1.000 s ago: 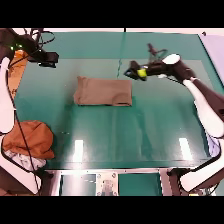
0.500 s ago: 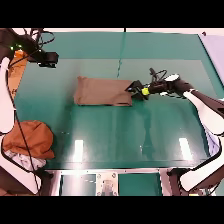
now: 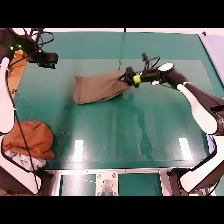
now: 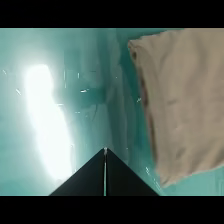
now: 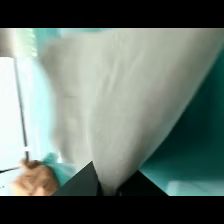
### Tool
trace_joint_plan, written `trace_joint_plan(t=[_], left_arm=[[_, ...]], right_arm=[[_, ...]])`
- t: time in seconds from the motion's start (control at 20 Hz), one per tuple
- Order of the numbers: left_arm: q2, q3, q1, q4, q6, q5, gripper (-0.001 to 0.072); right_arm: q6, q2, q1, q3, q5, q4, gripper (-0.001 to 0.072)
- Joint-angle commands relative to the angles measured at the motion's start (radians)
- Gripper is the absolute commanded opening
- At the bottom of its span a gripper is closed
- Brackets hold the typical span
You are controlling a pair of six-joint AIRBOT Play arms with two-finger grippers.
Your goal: Fold the shirts.
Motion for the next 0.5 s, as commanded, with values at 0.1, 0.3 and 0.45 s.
trace_joint_plan(t=[0.1, 0.3, 0.45], left_arm=[[0.001, 0.001, 0.000, 0.000, 0.002, -0.008, 0.0022], [0.001, 0.001, 0.000, 0.000, 0.007, -0.008, 0.0022], [0.001, 0.001, 0.001, 0.000, 0.007, -0.008, 0.0023]], right_arm=[[0.055, 0.155, -0.195, 0.080, 0.048, -0.019, 0.0016], [0.105, 0.296, -0.445, 0.080, 0.049, -0.036, 0.0016], [0.112, 0.363, -0.646, 0.080, 0.075, -0.036, 0.0016]])
